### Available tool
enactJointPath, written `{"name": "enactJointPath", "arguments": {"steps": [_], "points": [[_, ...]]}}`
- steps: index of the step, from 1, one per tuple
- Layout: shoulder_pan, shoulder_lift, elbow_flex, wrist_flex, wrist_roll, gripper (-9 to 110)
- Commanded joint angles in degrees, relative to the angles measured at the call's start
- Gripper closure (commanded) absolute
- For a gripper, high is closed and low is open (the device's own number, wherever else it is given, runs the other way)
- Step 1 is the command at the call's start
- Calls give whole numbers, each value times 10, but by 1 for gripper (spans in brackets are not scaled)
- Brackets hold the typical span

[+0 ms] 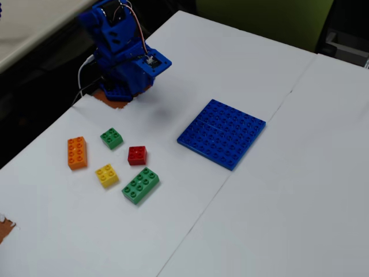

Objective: Pick up the 2x2 green block and go up the 8x8 blue block.

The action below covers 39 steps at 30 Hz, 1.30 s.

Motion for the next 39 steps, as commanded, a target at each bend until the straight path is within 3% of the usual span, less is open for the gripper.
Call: {"name": "enactJointPath", "arguments": {"steps": [1,4,13,23,39], "points": [[111,-83,-50,11,-157,81],[230,-154,-57,-11,-297,75],[367,-393,-204,-27,-359,70],[414,-614,-318,-125,-354,71],[449,-721,-345,-243,-436,70]]}}
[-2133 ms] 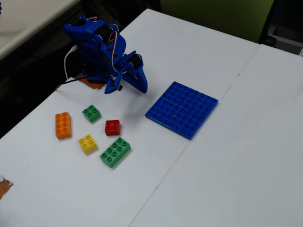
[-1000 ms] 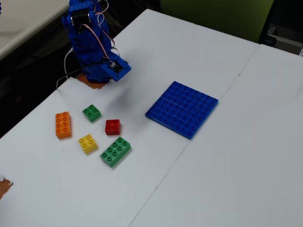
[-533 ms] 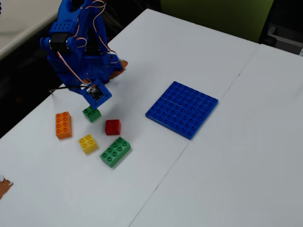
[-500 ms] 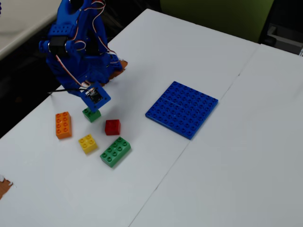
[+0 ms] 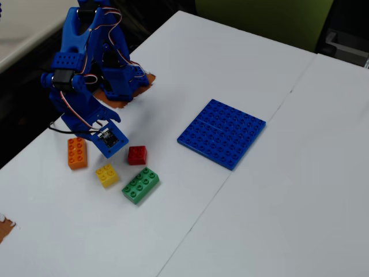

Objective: Pick up the 2x2 green block and go up the 8x8 blue block.

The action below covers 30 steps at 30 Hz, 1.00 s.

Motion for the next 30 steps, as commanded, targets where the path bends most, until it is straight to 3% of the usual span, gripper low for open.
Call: {"name": "enactJointPath", "arguments": {"steps": [1,15,30], "points": [[2,2,-5,-25,-14,70],[-17,14,83,-95,-5,73],[-52,42,91,-65,47,98]]}}
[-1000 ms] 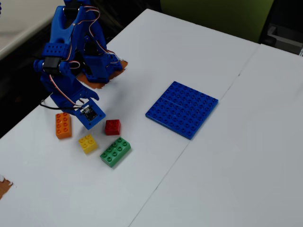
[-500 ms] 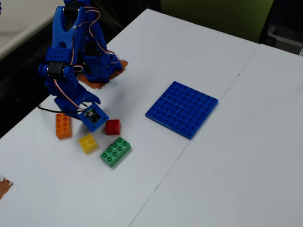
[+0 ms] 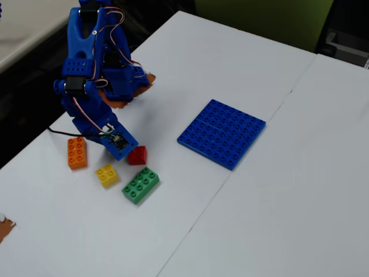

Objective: Pick up the 2x2 green block and go up the 8x8 blue block.

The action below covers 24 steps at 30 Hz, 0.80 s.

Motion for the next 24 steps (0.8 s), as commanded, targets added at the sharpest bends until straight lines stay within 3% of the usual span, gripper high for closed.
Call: {"name": "enactJointPath", "arguments": {"steps": [1,6,12,24], "points": [[-12,40,0,6,11,98],[-3,83,-62,108,-7,99],[-58,80,-231,300,74,100],[-265,174,-260,261,266,100]]}}
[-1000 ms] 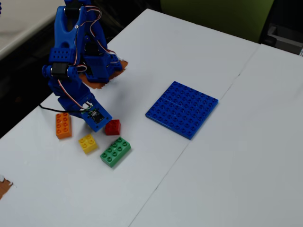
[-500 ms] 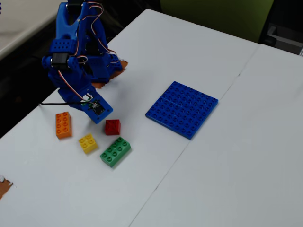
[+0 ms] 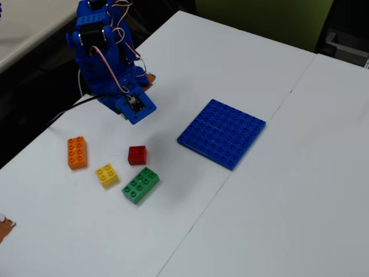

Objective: Pick up the 2x2 green block and go up the 8x8 blue block.

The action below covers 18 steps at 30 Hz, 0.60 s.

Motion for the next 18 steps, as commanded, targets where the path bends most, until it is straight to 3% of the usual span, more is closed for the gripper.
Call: {"name": "enactJointPath", "arguments": {"steps": [1,10,18], "points": [[-80,40,-43,-40,56,100],[-208,-27,-318,20,105,101],[-294,-40,-445,21,142,101]]}}
